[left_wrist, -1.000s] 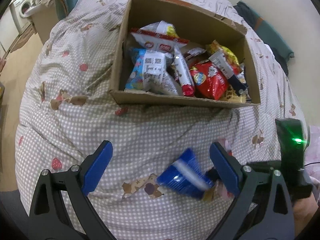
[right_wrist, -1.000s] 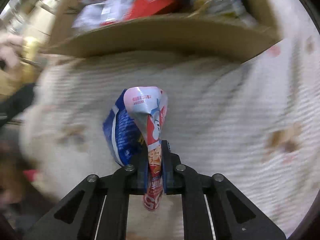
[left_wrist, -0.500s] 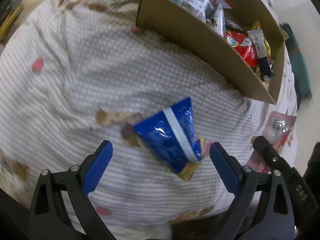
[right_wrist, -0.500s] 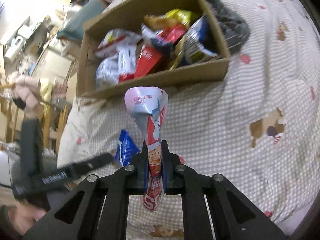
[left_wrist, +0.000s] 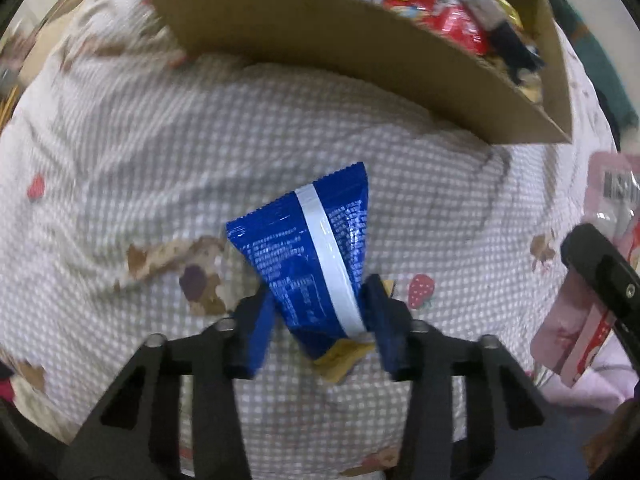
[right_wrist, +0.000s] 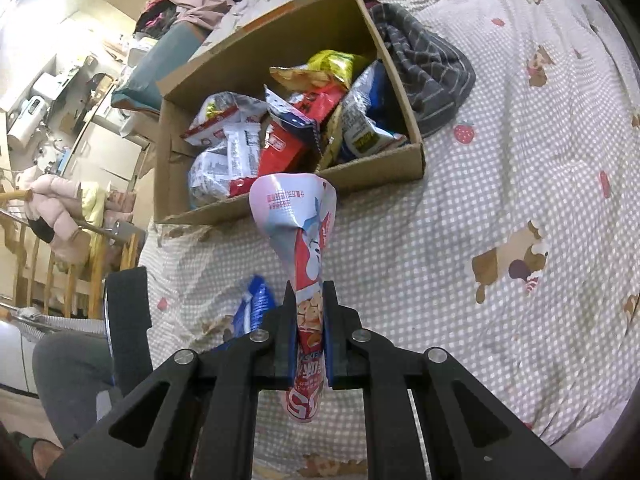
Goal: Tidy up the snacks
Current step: 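Carry the blue bar and pink-and-white bar over the box with both grippers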
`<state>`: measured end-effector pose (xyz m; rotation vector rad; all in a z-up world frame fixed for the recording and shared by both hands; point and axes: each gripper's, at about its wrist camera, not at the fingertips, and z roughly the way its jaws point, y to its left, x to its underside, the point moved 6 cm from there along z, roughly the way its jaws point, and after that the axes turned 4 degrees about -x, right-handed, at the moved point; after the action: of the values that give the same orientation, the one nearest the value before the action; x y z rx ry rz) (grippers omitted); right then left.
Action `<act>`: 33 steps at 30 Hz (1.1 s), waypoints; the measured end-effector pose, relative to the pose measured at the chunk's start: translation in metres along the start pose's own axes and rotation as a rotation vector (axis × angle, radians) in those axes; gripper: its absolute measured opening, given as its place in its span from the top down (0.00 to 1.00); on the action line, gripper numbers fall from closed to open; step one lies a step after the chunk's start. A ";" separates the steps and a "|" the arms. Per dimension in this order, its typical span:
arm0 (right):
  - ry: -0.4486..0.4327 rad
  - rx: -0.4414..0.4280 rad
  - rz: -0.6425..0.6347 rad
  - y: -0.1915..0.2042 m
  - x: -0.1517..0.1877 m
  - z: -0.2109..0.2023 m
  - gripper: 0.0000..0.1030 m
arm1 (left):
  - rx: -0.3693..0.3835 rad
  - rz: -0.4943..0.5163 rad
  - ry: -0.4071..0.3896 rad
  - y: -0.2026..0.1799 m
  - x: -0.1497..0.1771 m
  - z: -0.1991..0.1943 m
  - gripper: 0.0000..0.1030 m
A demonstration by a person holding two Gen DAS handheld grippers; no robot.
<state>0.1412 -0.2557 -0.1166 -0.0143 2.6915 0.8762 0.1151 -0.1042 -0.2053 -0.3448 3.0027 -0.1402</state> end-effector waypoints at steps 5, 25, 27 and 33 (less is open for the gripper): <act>-0.003 -0.007 -0.010 0.007 0.000 0.001 0.90 | -0.033 0.090 -0.022 0.002 -0.018 -0.015 0.75; -0.077 -0.074 -0.073 0.038 -0.011 -0.002 0.90 | -0.036 0.173 -0.276 0.048 -0.053 -0.122 0.76; -0.117 -0.094 -0.077 0.042 -0.018 -0.010 0.90 | -0.037 0.177 -0.306 0.055 -0.063 -0.134 0.76; -0.241 -0.073 -0.050 0.036 -0.050 -0.031 0.90 | -0.043 0.178 -0.369 0.058 -0.084 -0.153 0.76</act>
<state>0.1760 -0.2484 -0.0570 0.0072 2.4254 0.8989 0.1647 -0.0161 -0.0511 -0.0911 2.6558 0.0045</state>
